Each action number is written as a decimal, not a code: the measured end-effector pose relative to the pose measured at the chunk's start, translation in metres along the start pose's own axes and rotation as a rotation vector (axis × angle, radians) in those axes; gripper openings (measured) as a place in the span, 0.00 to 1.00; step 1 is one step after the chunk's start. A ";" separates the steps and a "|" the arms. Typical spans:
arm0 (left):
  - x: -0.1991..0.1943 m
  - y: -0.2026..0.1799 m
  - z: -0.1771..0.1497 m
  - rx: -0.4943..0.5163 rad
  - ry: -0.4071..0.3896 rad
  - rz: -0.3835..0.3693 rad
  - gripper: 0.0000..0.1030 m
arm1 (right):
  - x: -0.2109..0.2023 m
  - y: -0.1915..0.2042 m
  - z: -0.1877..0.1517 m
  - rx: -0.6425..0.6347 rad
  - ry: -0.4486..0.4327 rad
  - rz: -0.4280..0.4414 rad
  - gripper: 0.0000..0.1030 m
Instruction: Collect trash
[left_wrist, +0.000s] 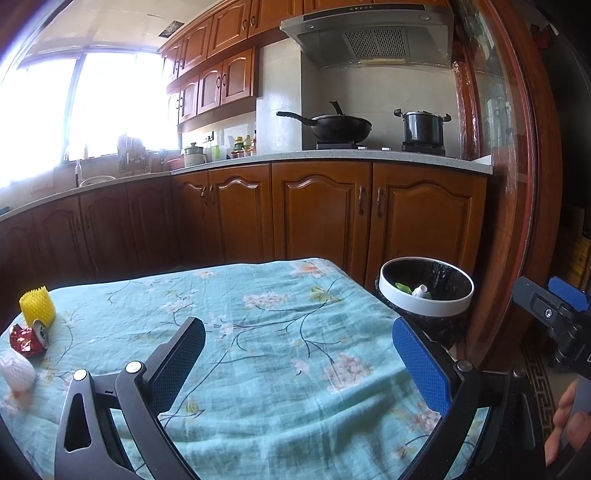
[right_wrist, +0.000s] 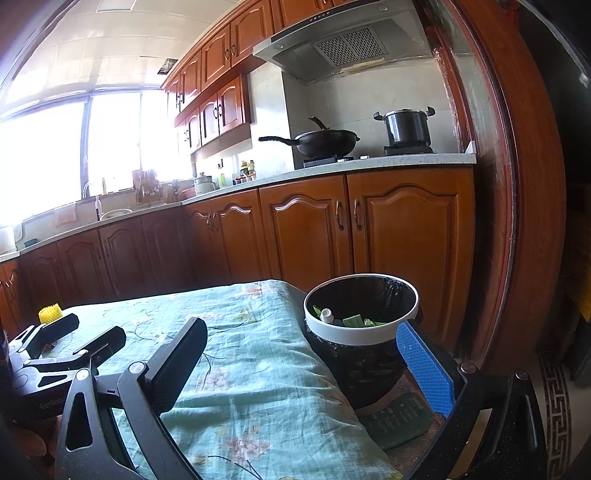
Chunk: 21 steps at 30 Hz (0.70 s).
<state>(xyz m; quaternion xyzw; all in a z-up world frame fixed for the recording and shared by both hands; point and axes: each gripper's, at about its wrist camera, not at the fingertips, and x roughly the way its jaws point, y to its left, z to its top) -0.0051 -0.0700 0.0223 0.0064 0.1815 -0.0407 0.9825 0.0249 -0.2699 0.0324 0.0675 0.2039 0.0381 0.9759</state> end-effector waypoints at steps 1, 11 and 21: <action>0.000 0.000 0.000 0.000 0.001 -0.001 0.99 | 0.000 0.000 0.000 -0.001 -0.001 0.000 1.00; 0.001 0.000 0.001 -0.007 0.010 -0.007 0.99 | -0.001 0.001 0.001 0.007 0.001 0.008 1.00; 0.002 0.001 0.001 -0.014 0.016 -0.013 0.99 | 0.002 0.002 0.001 0.011 0.010 0.018 1.00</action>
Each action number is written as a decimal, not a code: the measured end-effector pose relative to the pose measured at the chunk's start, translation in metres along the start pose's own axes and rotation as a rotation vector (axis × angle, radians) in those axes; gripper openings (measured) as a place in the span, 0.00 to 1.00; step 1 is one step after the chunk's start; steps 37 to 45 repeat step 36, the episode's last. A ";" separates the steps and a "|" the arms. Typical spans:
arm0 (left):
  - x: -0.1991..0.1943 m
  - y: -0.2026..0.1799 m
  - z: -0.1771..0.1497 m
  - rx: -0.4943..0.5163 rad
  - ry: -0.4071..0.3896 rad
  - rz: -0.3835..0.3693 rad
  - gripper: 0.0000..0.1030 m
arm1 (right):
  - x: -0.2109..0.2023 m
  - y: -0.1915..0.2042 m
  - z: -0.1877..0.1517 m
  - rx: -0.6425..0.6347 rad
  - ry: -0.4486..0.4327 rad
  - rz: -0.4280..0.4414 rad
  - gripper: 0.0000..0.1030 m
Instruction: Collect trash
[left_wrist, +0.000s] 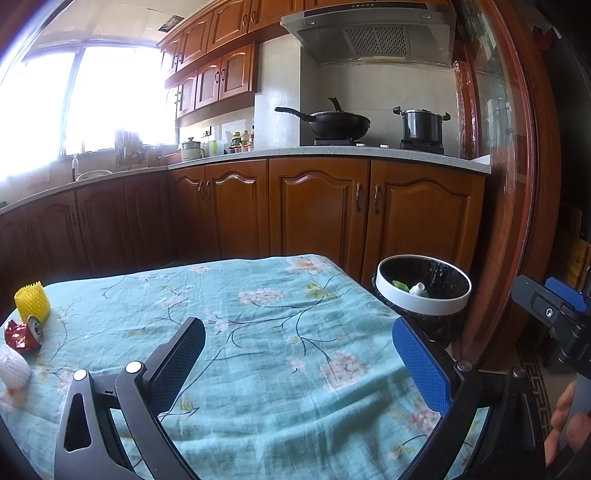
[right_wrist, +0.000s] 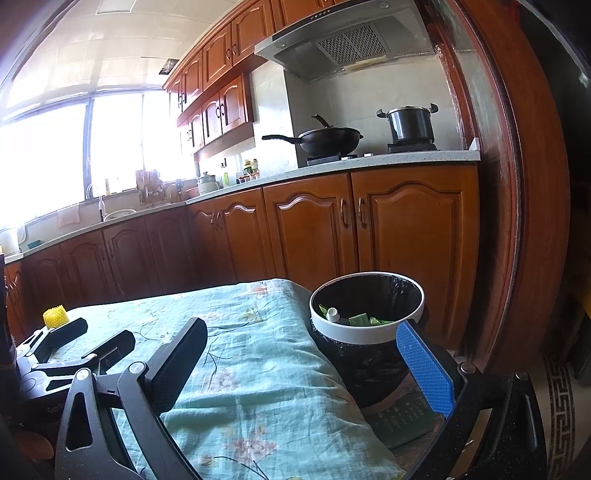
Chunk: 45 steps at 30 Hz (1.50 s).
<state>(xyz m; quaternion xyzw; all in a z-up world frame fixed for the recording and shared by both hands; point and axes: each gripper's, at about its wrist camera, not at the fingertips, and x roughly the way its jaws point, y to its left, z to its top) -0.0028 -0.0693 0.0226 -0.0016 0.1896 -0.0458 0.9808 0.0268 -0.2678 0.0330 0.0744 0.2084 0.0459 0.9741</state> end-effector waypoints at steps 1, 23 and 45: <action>0.000 0.000 0.000 -0.001 0.001 0.000 0.99 | 0.001 0.000 0.000 0.001 0.002 0.000 1.00; 0.010 0.006 0.003 -0.015 0.038 -0.010 0.99 | 0.017 0.000 -0.003 0.024 0.051 0.013 1.00; 0.015 0.005 0.004 -0.016 0.055 -0.015 0.99 | 0.023 -0.005 -0.006 0.042 0.072 0.003 1.00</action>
